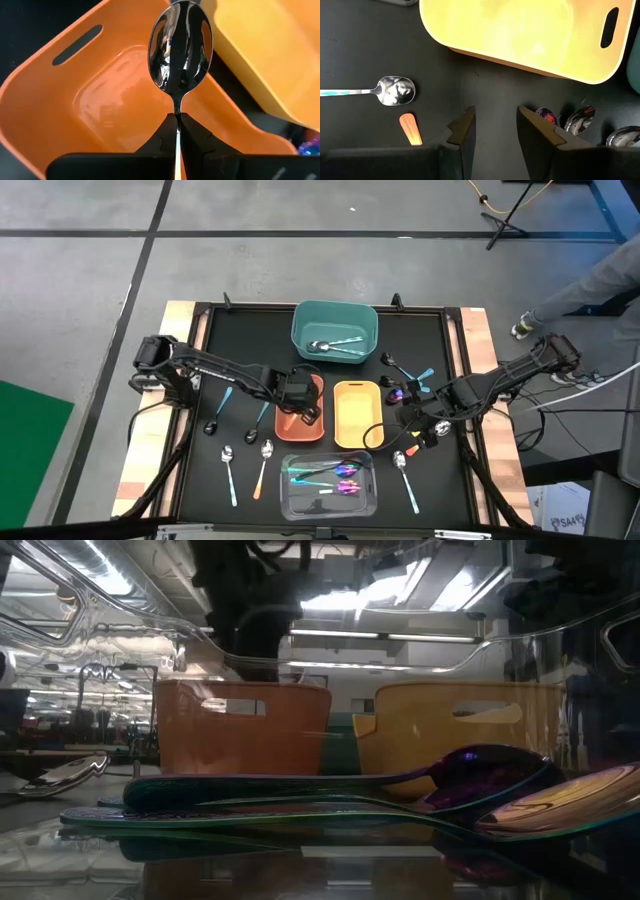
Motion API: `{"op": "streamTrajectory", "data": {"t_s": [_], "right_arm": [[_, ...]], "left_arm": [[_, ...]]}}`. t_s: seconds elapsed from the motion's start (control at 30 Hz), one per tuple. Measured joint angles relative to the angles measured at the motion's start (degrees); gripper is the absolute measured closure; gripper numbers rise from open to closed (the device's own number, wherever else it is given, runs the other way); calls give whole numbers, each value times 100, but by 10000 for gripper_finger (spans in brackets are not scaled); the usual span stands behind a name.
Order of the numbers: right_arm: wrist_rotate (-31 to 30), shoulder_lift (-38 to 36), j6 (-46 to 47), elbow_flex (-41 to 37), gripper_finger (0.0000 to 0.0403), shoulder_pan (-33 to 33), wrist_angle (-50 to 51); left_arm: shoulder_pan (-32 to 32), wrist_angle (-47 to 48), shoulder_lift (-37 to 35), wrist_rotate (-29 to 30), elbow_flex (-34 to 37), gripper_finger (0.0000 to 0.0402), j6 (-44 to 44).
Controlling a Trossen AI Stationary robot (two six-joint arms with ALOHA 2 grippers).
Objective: Sort silverware by color (type)
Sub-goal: Put the orange spoon into the orange bin
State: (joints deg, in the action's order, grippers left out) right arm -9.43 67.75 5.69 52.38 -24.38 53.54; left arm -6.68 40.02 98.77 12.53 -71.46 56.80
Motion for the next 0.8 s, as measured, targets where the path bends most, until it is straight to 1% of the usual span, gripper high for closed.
{"op": "streamTrajectory", "data": {"t_s": [0.47,0.8], "right_arm": [[0,0,0,0,274,0,-4],[0,0,0,0,274,0,-7]], "left_arm": [[9,-34,691,2,2,399,-31],[9,-58,836,5,4,393,-40]]}}
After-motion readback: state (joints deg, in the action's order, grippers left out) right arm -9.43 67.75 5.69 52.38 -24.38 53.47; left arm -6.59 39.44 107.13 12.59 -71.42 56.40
